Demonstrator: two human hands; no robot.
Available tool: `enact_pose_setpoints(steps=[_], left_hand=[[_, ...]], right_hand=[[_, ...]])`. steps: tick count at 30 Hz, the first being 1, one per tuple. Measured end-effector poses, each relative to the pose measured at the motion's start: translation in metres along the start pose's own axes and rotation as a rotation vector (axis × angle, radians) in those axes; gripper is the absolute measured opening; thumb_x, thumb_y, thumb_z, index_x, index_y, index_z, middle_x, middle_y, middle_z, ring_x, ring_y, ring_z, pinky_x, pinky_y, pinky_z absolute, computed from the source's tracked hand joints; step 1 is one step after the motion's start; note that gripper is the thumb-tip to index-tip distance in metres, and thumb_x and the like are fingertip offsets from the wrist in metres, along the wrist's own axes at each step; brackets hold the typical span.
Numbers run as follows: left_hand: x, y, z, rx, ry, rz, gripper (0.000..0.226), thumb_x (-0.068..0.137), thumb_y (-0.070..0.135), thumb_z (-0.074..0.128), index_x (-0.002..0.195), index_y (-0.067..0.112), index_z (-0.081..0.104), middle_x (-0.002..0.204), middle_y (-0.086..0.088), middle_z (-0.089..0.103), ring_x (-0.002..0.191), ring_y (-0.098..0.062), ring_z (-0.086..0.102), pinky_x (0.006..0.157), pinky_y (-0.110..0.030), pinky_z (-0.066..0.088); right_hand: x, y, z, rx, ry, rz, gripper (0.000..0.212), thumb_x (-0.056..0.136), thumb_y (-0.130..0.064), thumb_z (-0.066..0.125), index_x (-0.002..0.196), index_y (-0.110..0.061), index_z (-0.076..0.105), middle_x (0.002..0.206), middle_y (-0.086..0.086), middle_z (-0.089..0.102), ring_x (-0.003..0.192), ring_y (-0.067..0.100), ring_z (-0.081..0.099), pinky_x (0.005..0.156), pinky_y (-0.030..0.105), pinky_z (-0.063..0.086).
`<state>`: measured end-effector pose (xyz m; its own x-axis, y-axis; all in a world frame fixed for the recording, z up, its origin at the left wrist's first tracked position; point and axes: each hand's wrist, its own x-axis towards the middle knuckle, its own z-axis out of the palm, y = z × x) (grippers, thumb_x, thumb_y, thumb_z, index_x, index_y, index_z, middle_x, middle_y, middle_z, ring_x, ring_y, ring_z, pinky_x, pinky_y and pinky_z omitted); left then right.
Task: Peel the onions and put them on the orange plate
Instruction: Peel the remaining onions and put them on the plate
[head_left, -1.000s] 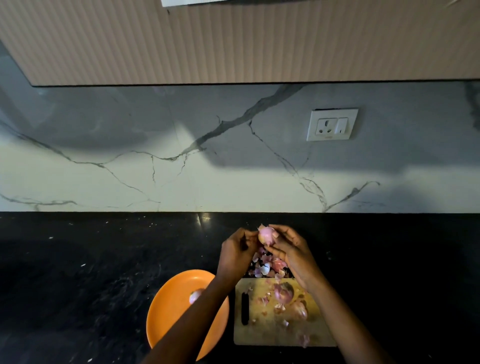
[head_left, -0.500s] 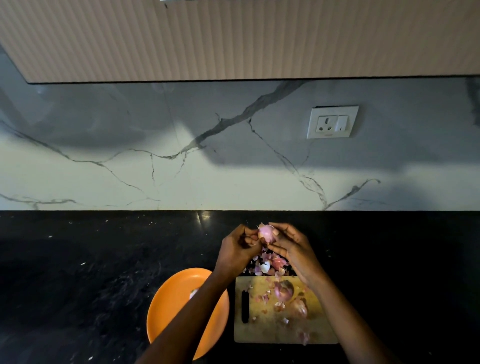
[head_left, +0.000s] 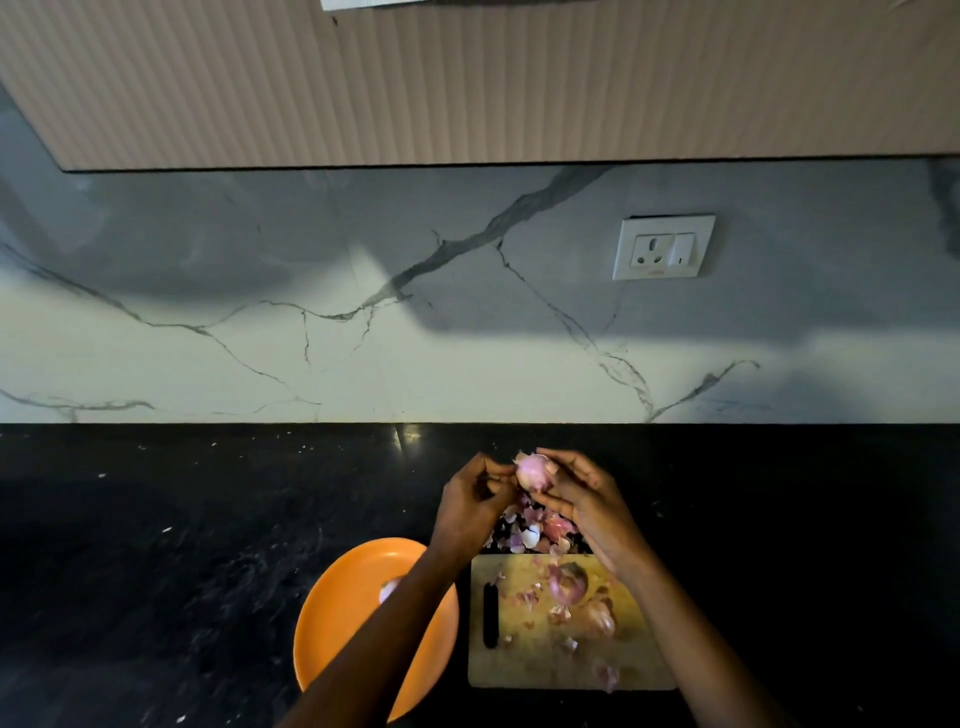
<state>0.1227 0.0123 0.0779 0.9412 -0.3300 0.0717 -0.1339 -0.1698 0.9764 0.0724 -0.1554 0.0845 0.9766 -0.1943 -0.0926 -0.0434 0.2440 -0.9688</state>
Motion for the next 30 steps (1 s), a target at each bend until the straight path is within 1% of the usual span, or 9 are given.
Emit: enact_pose_setpoints(steps=[3, 6, 12, 14, 17, 20, 24, 27, 30], left_hand=[[0.0006, -0.0014, 0.0017, -0.040, 0.005, -0.016, 0.009, 0.091, 0.016, 0.072, 0.098, 0.013, 0.067, 0.090, -0.002, 0.073, 0.091, -0.020, 0.071, 0.086, -0.044, 0.058], [0.0013, 0.0016, 0.0036, -0.073, 0.014, -0.027, 0.016, 0.090, 0.022, 0.074, 0.100, 0.013, 0.066, 0.089, -0.002, 0.074, 0.088, -0.016, 0.072, 0.084, -0.037, 0.059], [0.0017, 0.0007, 0.0007, -0.051, -0.001, -0.001, 0.013, 0.090, 0.009, 0.073, 0.099, 0.007, 0.064, 0.086, -0.007, 0.073, 0.084, -0.018, 0.071, 0.074, -0.025, 0.056], [0.0011, -0.0003, -0.0001, -0.039, 0.008, 0.005, 0.009, 0.091, 0.008, 0.071, 0.099, 0.008, 0.065, 0.086, -0.007, 0.072, 0.085, -0.019, 0.071, 0.076, -0.029, 0.057], [0.0018, -0.0053, 0.0003, -0.055, 0.032, 0.007, 0.004, 0.094, 0.008, 0.066, 0.098, 0.010, 0.068, 0.090, -0.005, 0.071, 0.089, -0.024, 0.071, 0.083, -0.044, 0.059], [0.0002, -0.0015, 0.0032, -0.113, 0.021, -0.029, 0.008, 0.097, 0.014, 0.063, 0.102, 0.009, 0.067, 0.093, -0.002, 0.072, 0.092, -0.020, 0.071, 0.086, -0.042, 0.058], [-0.0012, 0.0035, 0.0054, -0.101, 0.029, -0.030, 0.013, 0.092, 0.020, 0.071, 0.100, 0.012, 0.064, 0.089, -0.002, 0.072, 0.087, -0.014, 0.071, 0.082, -0.033, 0.058], [-0.0010, 0.0003, 0.0044, -0.084, 0.030, -0.011, 0.007, 0.093, 0.013, 0.070, 0.097, 0.013, 0.065, 0.082, 0.002, 0.070, 0.085, -0.018, 0.070, 0.083, -0.042, 0.058], [-0.0001, -0.0025, 0.0014, -0.084, 0.048, -0.003, 0.004, 0.093, 0.012, 0.068, 0.097, 0.012, 0.067, 0.091, -0.004, 0.072, 0.091, -0.025, 0.070, 0.086, -0.049, 0.058]], right_hand=[[0.0006, -0.0024, 0.0015, -0.002, -0.002, -0.006, 0.026, 0.097, -0.011, 0.060, 0.122, -0.009, 0.065, 0.122, 0.005, 0.072, 0.114, 0.023, 0.069, 0.092, 0.035, 0.058], [0.0021, -0.0036, 0.0029, 0.007, 0.007, -0.007, 0.023, 0.098, -0.010, 0.059, 0.121, -0.010, 0.066, 0.120, 0.004, 0.073, 0.113, 0.023, 0.069, 0.096, 0.037, 0.057], [0.0028, -0.0040, 0.0031, 0.007, 0.008, -0.007, 0.023, 0.098, -0.009, 0.059, 0.120, -0.009, 0.066, 0.120, 0.004, 0.073, 0.113, 0.024, 0.069, 0.097, 0.040, 0.056], [0.0027, -0.0026, 0.0024, 0.004, 0.010, -0.004, 0.023, 0.098, -0.010, 0.060, 0.120, -0.009, 0.066, 0.121, 0.006, 0.072, 0.113, 0.024, 0.069, 0.097, 0.040, 0.057], [0.0027, -0.0010, 0.0034, 0.001, 0.010, 0.001, 0.024, 0.098, -0.012, 0.061, 0.121, -0.010, 0.066, 0.121, 0.007, 0.072, 0.113, 0.024, 0.069, 0.094, 0.039, 0.058], [0.0029, -0.0019, 0.0045, 0.022, 0.026, -0.005, 0.024, 0.097, -0.010, 0.061, 0.121, -0.008, 0.065, 0.120, 0.008, 0.072, 0.112, 0.024, 0.069, 0.092, 0.035, 0.058], [0.0019, -0.0028, 0.0045, 0.005, 0.014, -0.008, 0.023, 0.098, -0.011, 0.060, 0.120, -0.011, 0.066, 0.120, 0.005, 0.072, 0.112, 0.021, 0.069, 0.093, 0.037, 0.057], [0.0010, -0.0024, 0.0033, 0.004, 0.013, -0.003, 0.025, 0.096, -0.014, 0.061, 0.121, -0.011, 0.066, 0.121, 0.004, 0.072, 0.112, 0.022, 0.069, 0.095, 0.039, 0.057], [0.0007, -0.0015, 0.0033, -0.001, 0.002, -0.003, 0.027, 0.095, -0.014, 0.062, 0.121, -0.011, 0.066, 0.122, 0.005, 0.071, 0.113, 0.022, 0.069, 0.093, 0.037, 0.058]])
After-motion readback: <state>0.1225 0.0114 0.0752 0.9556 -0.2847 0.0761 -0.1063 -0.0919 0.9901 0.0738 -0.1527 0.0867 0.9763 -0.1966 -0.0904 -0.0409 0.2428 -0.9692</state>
